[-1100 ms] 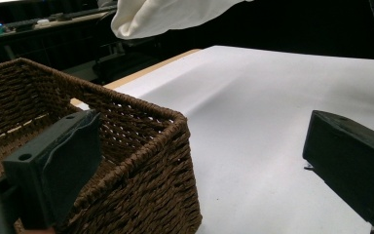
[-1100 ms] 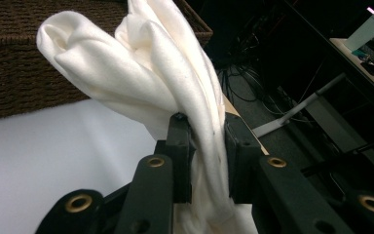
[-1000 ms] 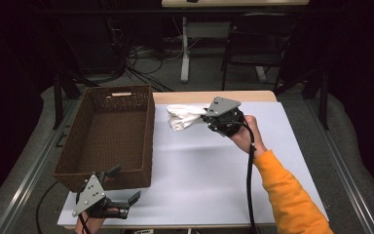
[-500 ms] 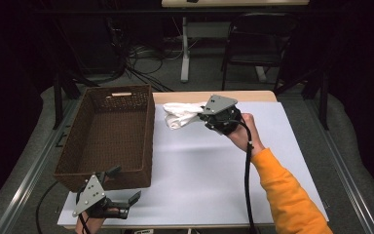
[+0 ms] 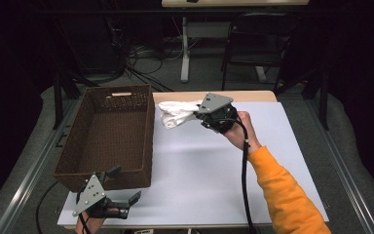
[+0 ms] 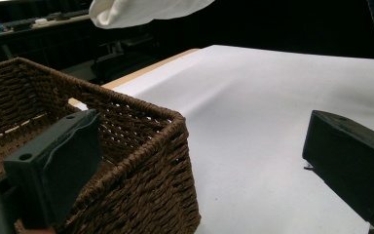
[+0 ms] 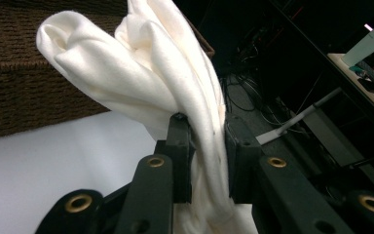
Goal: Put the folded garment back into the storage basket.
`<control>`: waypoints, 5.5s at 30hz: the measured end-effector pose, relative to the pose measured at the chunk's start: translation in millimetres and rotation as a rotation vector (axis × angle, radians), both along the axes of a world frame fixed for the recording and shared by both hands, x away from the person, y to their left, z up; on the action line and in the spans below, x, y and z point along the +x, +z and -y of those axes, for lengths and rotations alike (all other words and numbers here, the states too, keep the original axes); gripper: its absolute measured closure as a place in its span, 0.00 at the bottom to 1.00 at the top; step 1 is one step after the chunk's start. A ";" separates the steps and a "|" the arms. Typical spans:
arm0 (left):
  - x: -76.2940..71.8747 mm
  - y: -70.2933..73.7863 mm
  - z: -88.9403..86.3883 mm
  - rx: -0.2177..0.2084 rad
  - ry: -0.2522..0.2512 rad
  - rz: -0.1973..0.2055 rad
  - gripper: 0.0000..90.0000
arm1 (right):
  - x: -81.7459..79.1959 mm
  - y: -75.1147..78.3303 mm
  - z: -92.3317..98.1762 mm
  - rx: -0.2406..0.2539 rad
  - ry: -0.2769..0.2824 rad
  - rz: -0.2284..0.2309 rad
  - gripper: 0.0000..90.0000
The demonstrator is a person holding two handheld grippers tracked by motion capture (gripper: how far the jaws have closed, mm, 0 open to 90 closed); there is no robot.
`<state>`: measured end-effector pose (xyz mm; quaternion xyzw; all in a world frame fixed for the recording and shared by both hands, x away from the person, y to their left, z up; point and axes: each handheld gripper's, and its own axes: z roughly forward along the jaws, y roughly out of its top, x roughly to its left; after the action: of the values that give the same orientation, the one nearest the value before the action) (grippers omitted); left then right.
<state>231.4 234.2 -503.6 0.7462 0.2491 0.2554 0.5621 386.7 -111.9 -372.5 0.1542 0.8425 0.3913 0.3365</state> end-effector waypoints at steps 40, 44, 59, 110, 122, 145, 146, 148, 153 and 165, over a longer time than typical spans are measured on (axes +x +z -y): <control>0.0 0.2 -0.3 -0.003 -0.004 0.002 0.01 | -1.2 12.8 -31.4 -0.014 0.045 0.035 0.84; -0.1 0.2 -0.2 -0.004 -0.003 0.002 0.01 | -1.4 13.4 -33.7 -0.015 0.047 0.034 0.84; -0.1 0.3 -0.4 -0.004 -0.005 0.004 0.01 | -1.4 16.4 -46.1 -0.012 0.062 0.041 0.84; -0.2 0.7 -1.0 -0.014 -0.007 0.004 0.01 | 1.0 18.5 -95.0 -0.002 0.085 0.034 0.84; -0.6 1.0 -0.2 -0.015 -0.008 0.006 0.01 | -1.7 27.8 -110.1 0.006 0.094 0.049 0.84; -1.2 1.0 -0.2 -0.017 -0.018 0.010 0.01 | 3.8 24.4 -134.3 0.027 0.080 0.027 0.83; -1.0 0.8 -0.5 -0.016 -0.018 0.008 0.01 | 4.2 24.1 -136.2 0.032 0.081 0.029 0.83; -1.1 0.9 -0.5 -0.017 -0.017 0.008 0.01 | 4.2 24.0 -138.8 0.035 0.080 0.026 0.83; -1.5 1.2 -0.1 -0.020 -0.017 0.009 0.01 | 3.8 22.2 -145.5 0.043 0.084 0.016 0.83; -0.6 0.8 0.0 -0.013 -0.018 0.008 0.01 | 3.8 20.8 -155.8 0.048 0.084 0.008 0.83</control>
<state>230.8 234.1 -502.9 0.7437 0.2418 0.2515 0.5703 390.5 43.9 -351.6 0.1250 0.8374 0.4257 0.3192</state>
